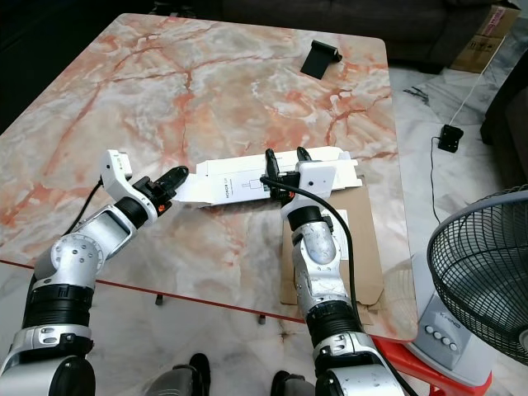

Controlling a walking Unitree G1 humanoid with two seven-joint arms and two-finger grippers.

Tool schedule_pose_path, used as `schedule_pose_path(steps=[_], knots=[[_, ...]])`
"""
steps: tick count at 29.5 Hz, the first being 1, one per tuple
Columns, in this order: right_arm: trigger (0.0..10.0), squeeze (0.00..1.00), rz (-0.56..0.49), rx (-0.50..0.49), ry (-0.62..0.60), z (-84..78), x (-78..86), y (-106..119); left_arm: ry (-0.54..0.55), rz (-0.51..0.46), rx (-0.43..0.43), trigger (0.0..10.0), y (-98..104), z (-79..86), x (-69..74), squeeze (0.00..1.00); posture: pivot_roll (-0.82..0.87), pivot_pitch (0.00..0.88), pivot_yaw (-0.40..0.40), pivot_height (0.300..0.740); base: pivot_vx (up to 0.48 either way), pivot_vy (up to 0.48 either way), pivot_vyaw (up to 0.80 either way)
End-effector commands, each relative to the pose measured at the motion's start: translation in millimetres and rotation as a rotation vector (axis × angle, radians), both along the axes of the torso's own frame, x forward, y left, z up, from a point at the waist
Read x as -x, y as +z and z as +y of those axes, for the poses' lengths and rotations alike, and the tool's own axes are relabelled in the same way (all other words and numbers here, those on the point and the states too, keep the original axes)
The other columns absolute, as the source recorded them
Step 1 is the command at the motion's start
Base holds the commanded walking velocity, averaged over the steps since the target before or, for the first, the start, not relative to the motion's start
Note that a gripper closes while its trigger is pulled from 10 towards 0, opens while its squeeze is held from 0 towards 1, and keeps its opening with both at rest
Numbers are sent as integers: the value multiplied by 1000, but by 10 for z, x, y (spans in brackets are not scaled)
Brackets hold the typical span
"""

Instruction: Picking trash to rubbish bin

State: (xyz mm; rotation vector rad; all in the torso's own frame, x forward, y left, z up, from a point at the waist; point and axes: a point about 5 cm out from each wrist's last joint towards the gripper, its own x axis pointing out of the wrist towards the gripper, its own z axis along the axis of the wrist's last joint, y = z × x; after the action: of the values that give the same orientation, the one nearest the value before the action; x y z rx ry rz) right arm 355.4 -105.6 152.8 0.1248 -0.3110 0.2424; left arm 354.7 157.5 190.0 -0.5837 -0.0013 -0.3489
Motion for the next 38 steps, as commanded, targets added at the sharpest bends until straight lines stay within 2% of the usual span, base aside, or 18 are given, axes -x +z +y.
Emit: schedule_pose_path(steps=[1,4,5,6,7,9,11,13,14,25,31,38], knots=[[10000,0,5,-2,5,21,-14,14,15,-54,-32,0,61,-14,28,0,99,193,7,740,0,0,0],[10000,0,-2,-5,5,33,-24,41,61,-161,-27,0,187,-85,51,0,97,189,8,740,0,0,0],[10000,0,-3,-5,5,33,-26,44,68,-173,-32,824,195,-96,53,0,97,187,8,740,0,0,0],[10000,0,-4,-5,5,34,-29,48,82,-185,-45,6196,201,-102,52,0,96,186,9,740,0,0,0],[10000,0,-5,-6,4,32,-30,52,83,-186,-44,10000,196,-108,52,0,95,186,9,740,0,0,0],[10000,0,-5,-5,2,25,-30,50,106,-192,-63,10000,197,-87,43,0,94,182,10,740,0,0,0],[10000,0,-3,-4,-1,14,-29,41,166,-175,-144,10000,166,-14,6,0,93,180,13,740,0,0,0],[10000,0,-3,-4,-2,12,-28,38,181,-167,-169,10000,152,10,-5,0,93,180,13,740,0,0,0],[10000,0,-2,-4,-4,14,-27,35,197,-158,-152,10000,138,44,-14,1000,92,177,15,740,0,0,0],[10000,0,11,-4,1,38,-12,-9,251,-97,-139,10000,-4,266,-22,1000,94,164,18,740,0,0,0],[10000,0,13,-3,4,42,-9,-17,188,-72,-45,10000,-67,241,-3,1000,92,159,16,740,0,0,0],[10000,0,15,-1,9,52,-14,-17,142,-54,-10,10000,-98,198,9,1000,94,162,12,740,0,0,0]])
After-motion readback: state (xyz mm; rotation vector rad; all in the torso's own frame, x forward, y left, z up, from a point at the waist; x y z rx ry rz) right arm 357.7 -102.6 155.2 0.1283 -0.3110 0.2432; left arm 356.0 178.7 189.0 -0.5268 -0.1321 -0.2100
